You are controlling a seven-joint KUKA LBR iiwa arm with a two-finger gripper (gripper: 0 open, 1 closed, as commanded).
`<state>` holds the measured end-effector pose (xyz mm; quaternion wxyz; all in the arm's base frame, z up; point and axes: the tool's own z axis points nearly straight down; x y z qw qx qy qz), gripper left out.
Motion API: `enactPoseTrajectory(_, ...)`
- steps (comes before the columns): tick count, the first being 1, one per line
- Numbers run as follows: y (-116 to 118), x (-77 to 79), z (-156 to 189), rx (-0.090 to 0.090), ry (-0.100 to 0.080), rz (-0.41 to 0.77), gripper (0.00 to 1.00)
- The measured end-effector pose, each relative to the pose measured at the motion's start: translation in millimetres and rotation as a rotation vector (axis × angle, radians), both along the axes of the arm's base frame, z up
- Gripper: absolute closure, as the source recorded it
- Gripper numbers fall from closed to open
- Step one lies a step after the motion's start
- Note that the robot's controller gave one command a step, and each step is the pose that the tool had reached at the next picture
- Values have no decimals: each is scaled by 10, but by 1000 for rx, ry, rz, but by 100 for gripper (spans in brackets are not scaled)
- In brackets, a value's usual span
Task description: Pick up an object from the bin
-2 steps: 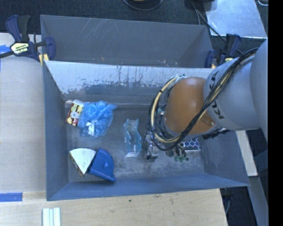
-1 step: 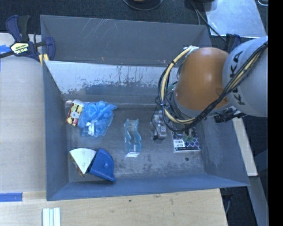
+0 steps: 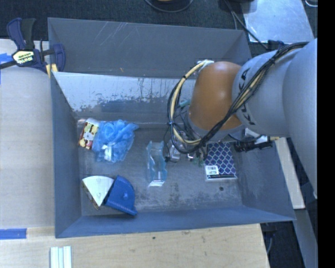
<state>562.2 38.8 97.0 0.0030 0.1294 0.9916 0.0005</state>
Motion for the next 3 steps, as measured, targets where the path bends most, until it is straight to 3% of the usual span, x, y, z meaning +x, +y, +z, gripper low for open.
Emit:
enactPoseTrajectory(1, 0, 19, -6, 0, 2, 2, 100)
enactPoseTrajectory(2, 395, 310, -256, -1, -7, 205, 0)
enactPoseTrajectory(3, 390, 307, -259, -1, -6, 205, 0)
